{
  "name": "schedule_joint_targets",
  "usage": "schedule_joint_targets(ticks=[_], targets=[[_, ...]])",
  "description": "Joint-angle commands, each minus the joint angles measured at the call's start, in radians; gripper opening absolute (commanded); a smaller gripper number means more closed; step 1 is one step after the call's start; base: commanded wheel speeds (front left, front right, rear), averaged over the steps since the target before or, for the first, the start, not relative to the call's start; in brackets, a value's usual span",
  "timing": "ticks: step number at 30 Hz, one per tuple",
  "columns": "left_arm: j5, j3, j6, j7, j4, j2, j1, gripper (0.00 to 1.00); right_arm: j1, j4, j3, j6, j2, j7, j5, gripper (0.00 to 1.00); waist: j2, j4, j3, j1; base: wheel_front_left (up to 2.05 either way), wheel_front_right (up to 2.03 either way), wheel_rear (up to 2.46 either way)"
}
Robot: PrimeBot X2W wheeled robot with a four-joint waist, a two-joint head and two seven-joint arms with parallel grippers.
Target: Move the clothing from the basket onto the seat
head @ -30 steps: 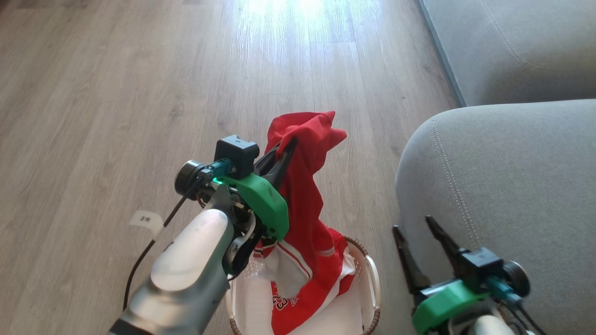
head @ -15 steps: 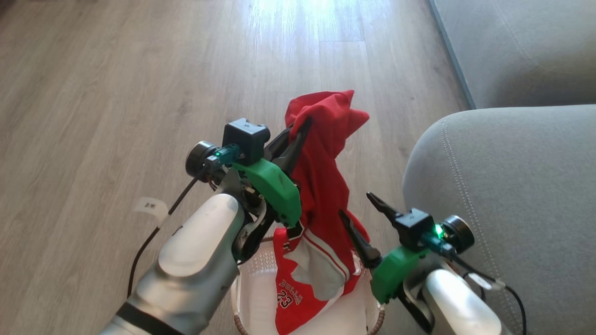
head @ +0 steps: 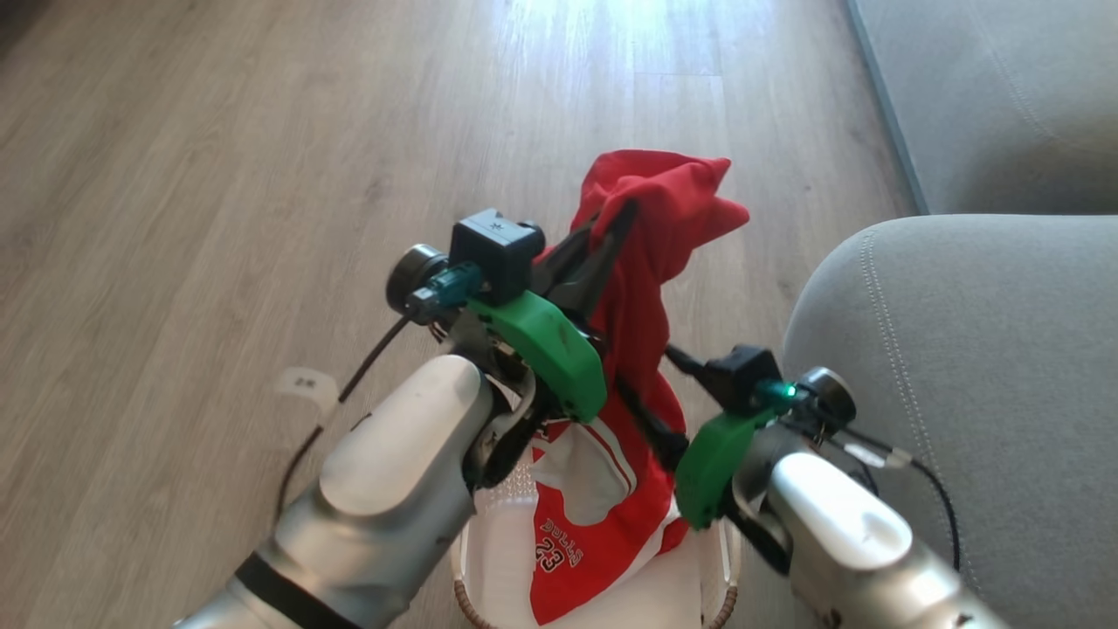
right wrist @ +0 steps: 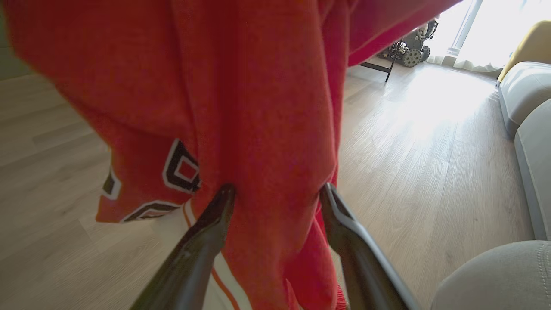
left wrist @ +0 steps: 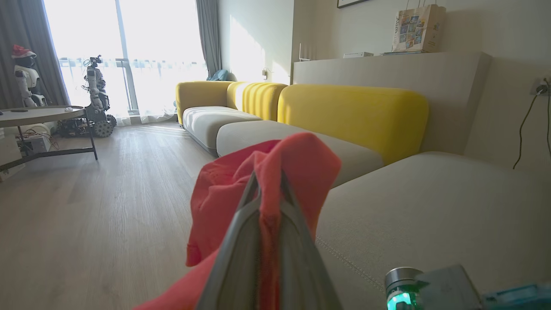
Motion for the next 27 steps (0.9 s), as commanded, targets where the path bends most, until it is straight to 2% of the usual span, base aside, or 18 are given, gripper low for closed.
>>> schedule_joint_targets(ticks=[1,5,11,12,14,15,16,27], targets=[[-0.01,0.026,0.009,-0.016,-0.044,0.01,-0.072,0.0,-0.067,-0.015,0.006,0.0,0.008,-0.007,0.01,1.0,0.0,0.007,0.003,0.0,0.0,0.0,0.0],[-0.021,0.015,0.01,-0.023,-0.045,0.01,-0.078,0.0,-0.087,-0.002,0.004,0.0,0.008,-0.007,0.009,1.0,0.0,0.016,0.005,0.0,0.0,0.0,0.0],[-0.047,0.0,0.014,-0.038,-0.056,0.01,-0.084,0.0,-0.087,-0.006,0.068,0.0,0.008,-0.007,0.057,1.0,0.0,0.028,0.006,0.0,0.0,0.0,0.0],[-0.05,-0.002,0.015,-0.04,-0.058,0.01,-0.085,0.0,-0.088,-0.005,0.076,0.0,0.008,-0.007,0.065,0.96,0.0,0.029,0.006,0.0,0.0,0.0,0.0],[-0.054,-0.005,0.018,-0.041,-0.057,0.01,-0.086,0.0,-0.089,-0.003,0.09,0.0,0.008,-0.007,0.079,0.44,0.0,0.027,0.007,0.0,0.0,0.0,0.0],[-0.055,-0.005,0.019,-0.042,-0.057,0.01,-0.086,0.0,-0.09,-0.004,0.096,0.0,0.008,-0.007,0.082,0.27,0.0,0.026,0.007,0.0,0.0,0.0,0.0],[-0.057,-0.004,0.021,-0.044,-0.055,0.01,-0.084,0.0,-0.092,-0.008,0.1,0.0,0.008,-0.007,0.083,0.0,0.0,0.024,0.008,0.0,0.0,0.0,0.0],[-0.109,0.04,0.04,-0.074,0.043,0.045,-0.014,0.0,-0.083,-0.056,0.028,0.0,-0.02,-0.007,0.058,0.0,0.0,-0.034,0.018,0.0,0.0,0.0,0.0]])
